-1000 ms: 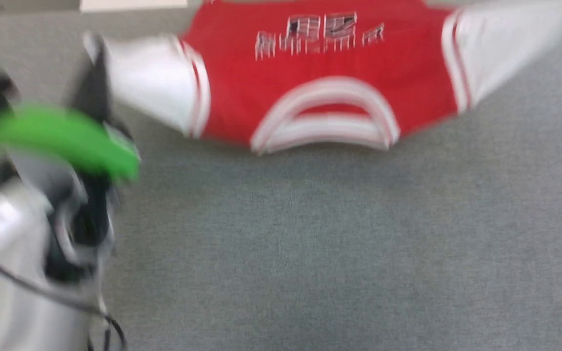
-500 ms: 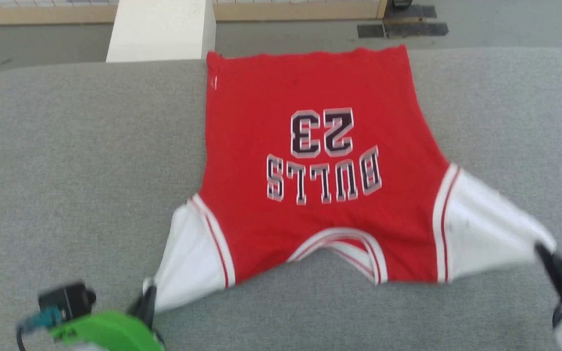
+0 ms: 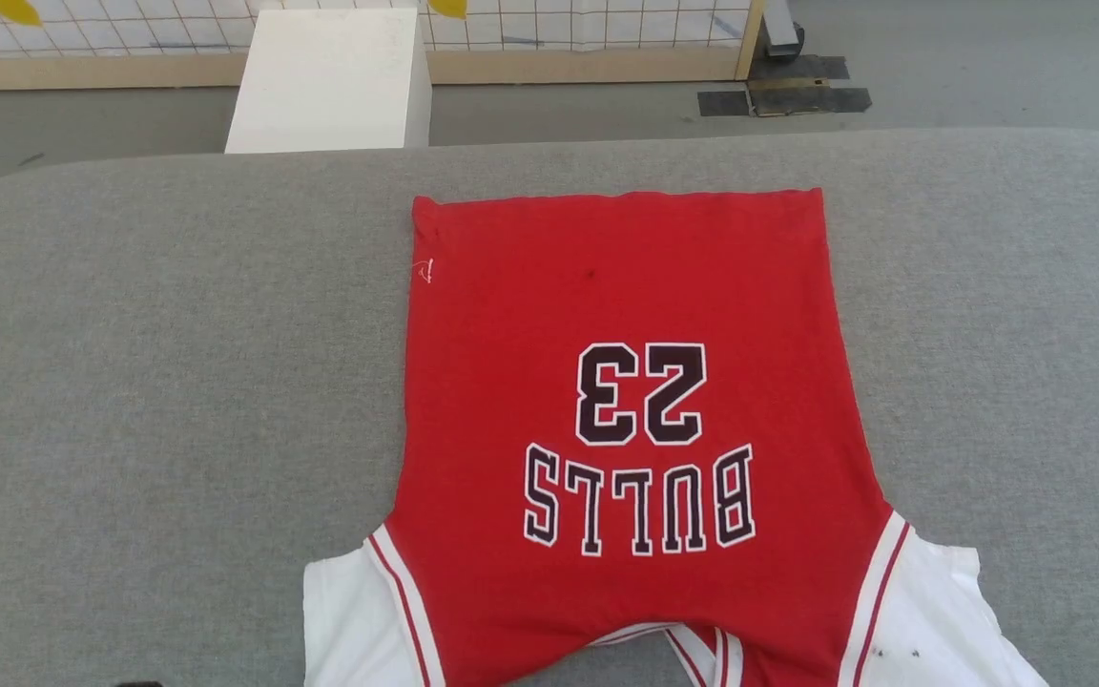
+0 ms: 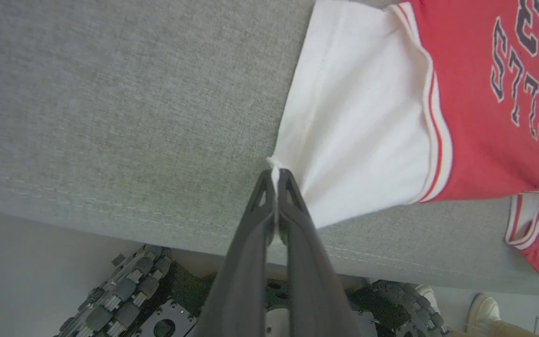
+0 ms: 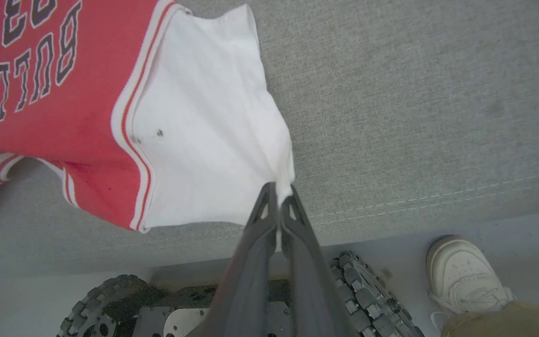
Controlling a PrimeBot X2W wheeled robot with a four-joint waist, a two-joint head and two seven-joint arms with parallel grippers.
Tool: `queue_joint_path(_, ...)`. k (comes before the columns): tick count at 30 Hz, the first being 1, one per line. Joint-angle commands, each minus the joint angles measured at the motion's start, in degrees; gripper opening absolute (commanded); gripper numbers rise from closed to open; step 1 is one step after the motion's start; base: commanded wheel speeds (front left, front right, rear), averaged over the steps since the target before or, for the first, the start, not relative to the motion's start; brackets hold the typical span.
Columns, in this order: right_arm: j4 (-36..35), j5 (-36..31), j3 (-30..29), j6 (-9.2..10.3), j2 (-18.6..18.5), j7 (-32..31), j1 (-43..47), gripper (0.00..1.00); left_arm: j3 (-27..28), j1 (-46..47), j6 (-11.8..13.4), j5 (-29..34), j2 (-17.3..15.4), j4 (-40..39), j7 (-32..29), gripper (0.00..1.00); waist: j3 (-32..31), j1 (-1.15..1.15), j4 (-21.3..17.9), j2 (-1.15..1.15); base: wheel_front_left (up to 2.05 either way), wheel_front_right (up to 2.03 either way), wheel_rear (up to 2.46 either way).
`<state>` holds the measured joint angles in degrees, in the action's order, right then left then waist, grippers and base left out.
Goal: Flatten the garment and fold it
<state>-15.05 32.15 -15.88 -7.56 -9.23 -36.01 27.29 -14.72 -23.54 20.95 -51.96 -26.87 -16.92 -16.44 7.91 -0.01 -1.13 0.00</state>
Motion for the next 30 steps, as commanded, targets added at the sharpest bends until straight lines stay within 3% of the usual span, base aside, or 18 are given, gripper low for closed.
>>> queue_joint_path(1,0.7,-0.7,0.3,0.08,0.3,1.4,-0.6,0.00,0.5,0.1,-0.4,0.1,-0.1,-0.5,0.5,0.00,0.0,0.01,0.1,0.00,0.00,0.00,0.00)
queue_joint_path(13,17.8,-10.1,10.3,0.08,-3.6,15.0,-14.0,0.00,-2.4,10.1,-0.8,4.2,1.6,-5.3,1.6,0.00,2.3,0.01,0.5,0.00,0.00,0.00,0.00)
queue_joint_path(14,18.7,-10.7,11.0,0.08,-3.9,15.3,-14.6,0.25,-2.7,10.6,-0.8,4.5,1.6,-5.5,1.5,0.00,2.4,0.01,0.6,0.00,0.00,0.00,0.00)
queue_joint_path(15,19.5,-11.2,11.4,0.08,-4.2,15.6,-15.2,1.00,-3.0,11.1,-0.8,4.8,1.6,-5.9,1.3,0.00,2.6,0.01,0.6,0.00,0.00,0.00,0.00)
queue_joint_path(19,16.8,-9.8,8.8,0.08,-4.4,13.3,-15.5,1.00,-3.9,11.6,-0.6,5.6,1.2,-7.7,0.5,0.00,2.7,0.01,1.2,0.00,0.00,0.00,0.00)
queue_joint_path(24,-0.1,-4.6,0.8,0.08,-7.3,5.6,-16.1,1.00,-3.6,10.6,-0.2,6.0,1.4,-10.0,1.7,0.00,3.4,0.01,2.3,0.00,0.00,0.00,0.00)
queue_joint_path(27,-8.5,-5.3,-4.7,0.08,-10.2,0.8,-21.5,1.00,-3.6,10.4,-0.4,6.3,1.7,-11.0,2.8,0.00,4.9,0.01,3.5,0.00,0.00,0.00,0.00)
queue_joint_path(30,-10.3,-6.3,-5.8,0.08,-13.8,-2.0,-28.6,1.00,-4.0,11.3,-1.0,6.6,2.3,-11.7,3.7,0.00,7.2,0.01,5.1,0.00,0.00,0.00,0.00)
